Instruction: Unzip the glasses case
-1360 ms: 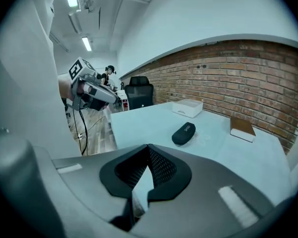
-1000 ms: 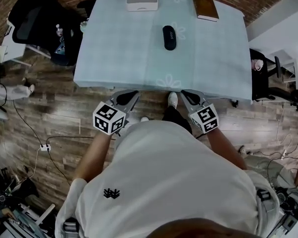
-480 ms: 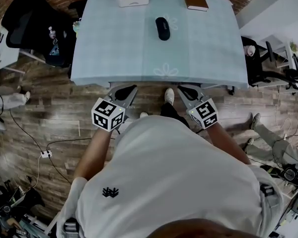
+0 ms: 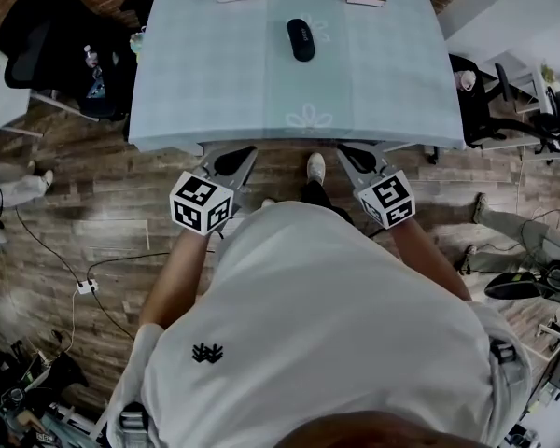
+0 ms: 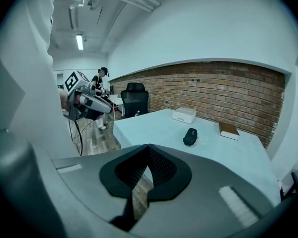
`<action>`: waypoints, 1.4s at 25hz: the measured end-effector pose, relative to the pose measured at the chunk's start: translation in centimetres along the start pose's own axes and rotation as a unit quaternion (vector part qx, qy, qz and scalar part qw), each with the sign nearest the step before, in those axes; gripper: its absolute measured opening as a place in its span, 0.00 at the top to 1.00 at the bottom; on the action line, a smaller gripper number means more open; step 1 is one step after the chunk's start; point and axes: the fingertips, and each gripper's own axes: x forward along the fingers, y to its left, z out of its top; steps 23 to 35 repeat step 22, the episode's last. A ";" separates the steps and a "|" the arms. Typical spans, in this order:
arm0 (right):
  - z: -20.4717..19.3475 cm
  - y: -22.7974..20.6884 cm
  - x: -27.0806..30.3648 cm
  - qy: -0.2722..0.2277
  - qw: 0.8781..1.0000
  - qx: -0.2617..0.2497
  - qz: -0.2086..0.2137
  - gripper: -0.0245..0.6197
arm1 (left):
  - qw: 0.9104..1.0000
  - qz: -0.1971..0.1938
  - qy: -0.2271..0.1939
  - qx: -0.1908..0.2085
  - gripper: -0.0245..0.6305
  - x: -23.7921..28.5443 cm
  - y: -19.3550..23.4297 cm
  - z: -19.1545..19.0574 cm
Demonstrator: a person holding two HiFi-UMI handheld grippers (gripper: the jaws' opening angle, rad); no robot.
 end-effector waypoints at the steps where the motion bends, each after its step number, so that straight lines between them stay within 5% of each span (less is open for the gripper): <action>1: 0.0 0.1 0.1 0.000 1.000 0.000 0.000 0.96 | 1.000 0.002 0.000 -0.002 0.88 -0.2 0.1 -0.2; 35: -0.5 2.1 1.5 0.001 1.000 -0.004 0.019 0.96 | 0.999 0.019 0.012 -0.023 0.88 -1.7 1.1 -3.6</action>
